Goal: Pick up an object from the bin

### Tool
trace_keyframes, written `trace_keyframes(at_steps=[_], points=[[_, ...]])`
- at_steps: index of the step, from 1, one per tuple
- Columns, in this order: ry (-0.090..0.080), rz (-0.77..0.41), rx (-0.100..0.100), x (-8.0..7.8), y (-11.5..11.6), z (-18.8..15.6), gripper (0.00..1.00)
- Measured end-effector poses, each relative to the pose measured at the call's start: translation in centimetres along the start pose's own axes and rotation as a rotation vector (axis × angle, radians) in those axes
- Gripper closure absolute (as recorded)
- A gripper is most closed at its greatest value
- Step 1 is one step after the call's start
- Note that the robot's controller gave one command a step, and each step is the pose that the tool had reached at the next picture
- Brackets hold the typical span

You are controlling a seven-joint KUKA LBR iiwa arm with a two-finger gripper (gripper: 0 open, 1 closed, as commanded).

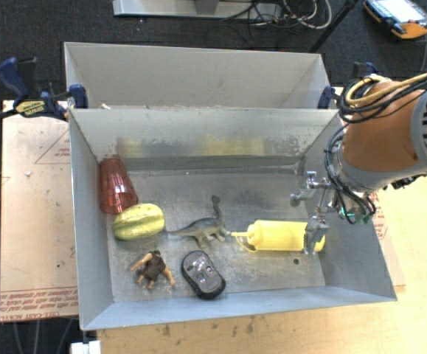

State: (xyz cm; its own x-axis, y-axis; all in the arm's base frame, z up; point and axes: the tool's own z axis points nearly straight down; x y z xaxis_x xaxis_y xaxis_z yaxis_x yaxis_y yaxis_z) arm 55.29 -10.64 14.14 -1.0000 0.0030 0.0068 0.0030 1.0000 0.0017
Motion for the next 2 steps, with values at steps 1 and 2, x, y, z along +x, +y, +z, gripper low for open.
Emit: trace_keyframes(at_steps=[1, 2], points=[[-0.007, -0.003, 0.001, -0.2, 0.0, -0.4, 0.0], [-0.006, -0.002, 0.001, 0.8, 1.9, -0.4, 0.0]])
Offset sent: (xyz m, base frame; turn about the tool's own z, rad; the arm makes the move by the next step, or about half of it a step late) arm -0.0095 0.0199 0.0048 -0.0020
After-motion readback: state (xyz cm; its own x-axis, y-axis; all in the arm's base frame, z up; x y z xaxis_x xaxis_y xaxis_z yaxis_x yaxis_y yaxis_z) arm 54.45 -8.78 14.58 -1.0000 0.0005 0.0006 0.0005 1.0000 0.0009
